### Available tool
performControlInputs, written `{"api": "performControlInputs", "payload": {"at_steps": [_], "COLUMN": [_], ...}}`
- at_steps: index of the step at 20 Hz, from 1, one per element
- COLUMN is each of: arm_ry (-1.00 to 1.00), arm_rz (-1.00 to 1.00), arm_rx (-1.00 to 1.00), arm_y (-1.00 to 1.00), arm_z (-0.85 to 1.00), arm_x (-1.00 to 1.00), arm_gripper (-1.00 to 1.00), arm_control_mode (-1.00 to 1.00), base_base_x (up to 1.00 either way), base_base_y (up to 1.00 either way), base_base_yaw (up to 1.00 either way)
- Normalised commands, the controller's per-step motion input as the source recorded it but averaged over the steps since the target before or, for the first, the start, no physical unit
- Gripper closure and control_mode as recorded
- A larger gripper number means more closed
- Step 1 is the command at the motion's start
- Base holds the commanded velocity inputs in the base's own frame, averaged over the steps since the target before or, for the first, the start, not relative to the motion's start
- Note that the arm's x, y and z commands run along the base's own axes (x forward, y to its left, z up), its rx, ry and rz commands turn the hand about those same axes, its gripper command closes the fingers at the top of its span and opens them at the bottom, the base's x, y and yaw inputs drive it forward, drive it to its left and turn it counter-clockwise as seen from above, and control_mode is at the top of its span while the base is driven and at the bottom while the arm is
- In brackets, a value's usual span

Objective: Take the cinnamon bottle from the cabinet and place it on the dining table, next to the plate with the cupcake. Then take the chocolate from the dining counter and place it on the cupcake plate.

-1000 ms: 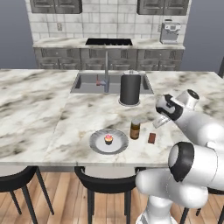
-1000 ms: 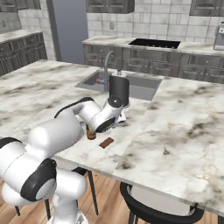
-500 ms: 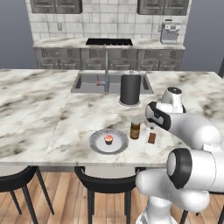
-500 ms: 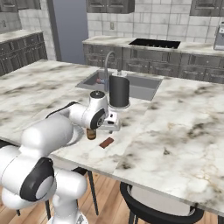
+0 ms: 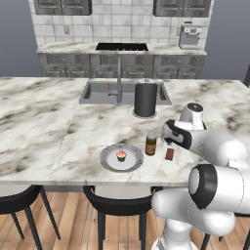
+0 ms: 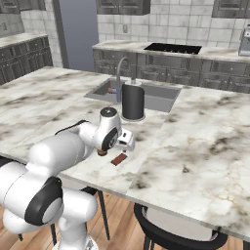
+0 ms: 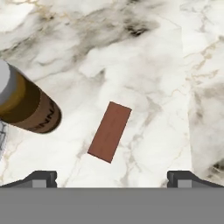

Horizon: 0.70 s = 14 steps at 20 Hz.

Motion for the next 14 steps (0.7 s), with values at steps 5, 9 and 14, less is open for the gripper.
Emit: {"api": "performControlInputs", "payload": {"at_steps": [5,9,14], "arm_ry": [0.00,0.00,0.10], "arm_rz": [-0.14,0.01,0.03], "arm_rx": [0.01,0.07,0.10], "arm_y": [0.00,-0.05,-0.10], "arm_z": [-0.33,-0.28,-0.16], "arm_x": [0.08,0.06,0.09], "arm_gripper": [-1.00,-1.00,-1.00], "arm_control_mode": [-1.00,-1.00,-1.00], "base_base_x": [0.00,0.00,0.00], "base_base_y": [0.00,0.00,0.00], "base_base_yaw": [0.00,0.00,0.00]}}
